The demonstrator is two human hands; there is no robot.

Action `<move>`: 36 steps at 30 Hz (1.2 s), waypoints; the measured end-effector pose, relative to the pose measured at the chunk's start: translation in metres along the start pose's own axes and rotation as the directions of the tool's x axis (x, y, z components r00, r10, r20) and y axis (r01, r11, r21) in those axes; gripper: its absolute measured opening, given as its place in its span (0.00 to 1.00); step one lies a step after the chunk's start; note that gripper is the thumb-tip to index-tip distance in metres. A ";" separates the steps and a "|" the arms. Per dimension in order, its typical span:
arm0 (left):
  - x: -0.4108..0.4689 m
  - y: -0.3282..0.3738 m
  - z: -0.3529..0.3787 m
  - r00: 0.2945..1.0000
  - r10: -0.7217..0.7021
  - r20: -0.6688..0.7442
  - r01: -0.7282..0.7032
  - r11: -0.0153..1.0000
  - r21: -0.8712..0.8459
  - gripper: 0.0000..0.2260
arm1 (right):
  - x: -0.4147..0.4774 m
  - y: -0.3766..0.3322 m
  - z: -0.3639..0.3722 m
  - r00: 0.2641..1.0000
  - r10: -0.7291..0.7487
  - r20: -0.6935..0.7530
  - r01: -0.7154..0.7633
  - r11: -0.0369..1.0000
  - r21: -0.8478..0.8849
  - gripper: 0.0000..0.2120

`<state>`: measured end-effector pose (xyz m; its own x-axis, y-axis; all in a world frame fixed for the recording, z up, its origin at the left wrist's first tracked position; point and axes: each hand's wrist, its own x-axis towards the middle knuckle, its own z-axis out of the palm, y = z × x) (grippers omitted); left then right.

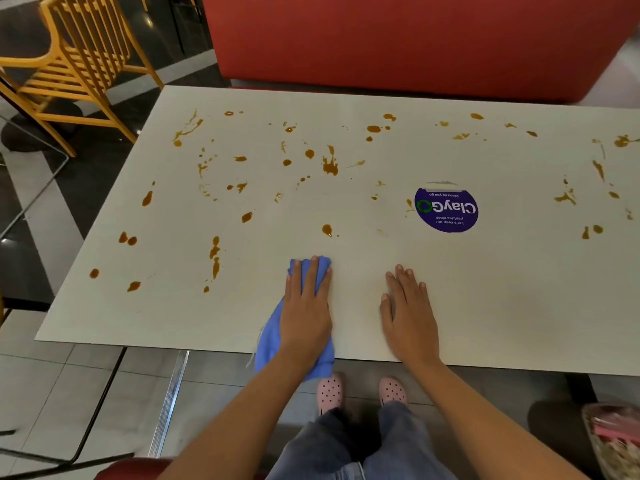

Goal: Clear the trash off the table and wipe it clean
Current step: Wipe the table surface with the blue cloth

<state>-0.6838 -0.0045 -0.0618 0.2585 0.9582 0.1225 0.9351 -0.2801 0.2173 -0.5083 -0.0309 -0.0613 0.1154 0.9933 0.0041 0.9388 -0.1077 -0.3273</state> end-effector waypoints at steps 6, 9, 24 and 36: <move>0.017 -0.038 -0.010 1.000 0.013 0.024 -0.015 0.998 0.058 0.31 | 0.000 0.001 -0.001 1.000 -0.006 0.008 0.006 1.000 0.006 0.29; 0.009 -0.074 -0.019 0.990 -0.132 0.056 0.130 0.991 0.035 0.31 | 0.000 0.000 0.000 1.000 0.006 -0.001 -0.006 1.000 0.016 0.25; -0.038 -0.023 -0.002 0.990 0.136 0.036 -0.139 0.984 0.114 0.26 | 0.001 -0.003 0.001 0.999 0.023 -0.042 -0.023 1.000 0.004 0.27; -0.007 -0.089 -0.024 0.992 -0.124 0.008 0.122 0.984 0.126 0.22 | 0.000 0.001 0.000 0.999 -0.017 -0.028 0.017 0.999 0.030 0.31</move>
<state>-0.7747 0.0127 -0.0582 0.1423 0.9861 0.0863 0.9827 -0.1512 0.1066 -0.5079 -0.0314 -0.0620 0.1089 0.9934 0.0361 0.9304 -0.0891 -0.3554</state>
